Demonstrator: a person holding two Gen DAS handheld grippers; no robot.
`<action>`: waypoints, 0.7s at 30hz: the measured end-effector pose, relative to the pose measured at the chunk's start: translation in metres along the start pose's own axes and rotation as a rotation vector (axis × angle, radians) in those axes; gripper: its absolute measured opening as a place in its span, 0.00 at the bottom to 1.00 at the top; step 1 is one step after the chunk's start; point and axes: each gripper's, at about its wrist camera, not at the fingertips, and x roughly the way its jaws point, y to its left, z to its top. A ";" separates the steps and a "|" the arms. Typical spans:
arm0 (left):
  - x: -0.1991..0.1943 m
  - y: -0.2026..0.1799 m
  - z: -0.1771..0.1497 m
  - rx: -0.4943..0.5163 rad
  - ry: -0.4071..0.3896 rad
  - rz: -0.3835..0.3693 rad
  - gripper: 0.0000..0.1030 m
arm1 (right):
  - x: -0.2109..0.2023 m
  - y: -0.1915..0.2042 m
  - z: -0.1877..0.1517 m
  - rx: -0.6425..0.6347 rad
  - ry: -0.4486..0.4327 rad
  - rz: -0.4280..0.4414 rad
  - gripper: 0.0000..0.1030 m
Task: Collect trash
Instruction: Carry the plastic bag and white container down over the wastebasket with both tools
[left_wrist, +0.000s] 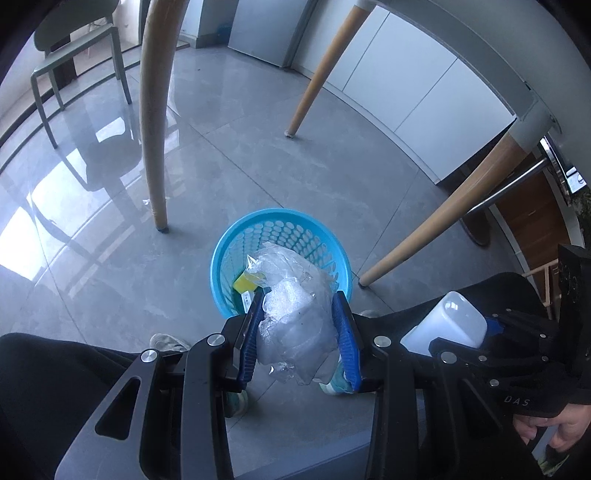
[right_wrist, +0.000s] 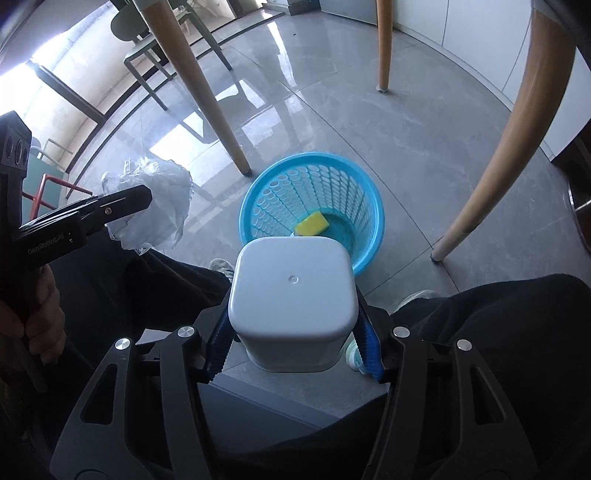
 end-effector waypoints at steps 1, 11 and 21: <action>0.004 0.000 0.001 -0.001 0.005 -0.003 0.35 | 0.007 -0.002 0.004 0.009 0.008 -0.001 0.53; 0.049 0.005 0.019 0.012 0.039 0.003 0.35 | 0.074 -0.019 0.035 0.098 0.084 -0.019 0.53; 0.075 0.012 0.034 -0.026 0.069 -0.027 0.36 | 0.121 -0.036 0.054 0.113 0.117 -0.043 0.53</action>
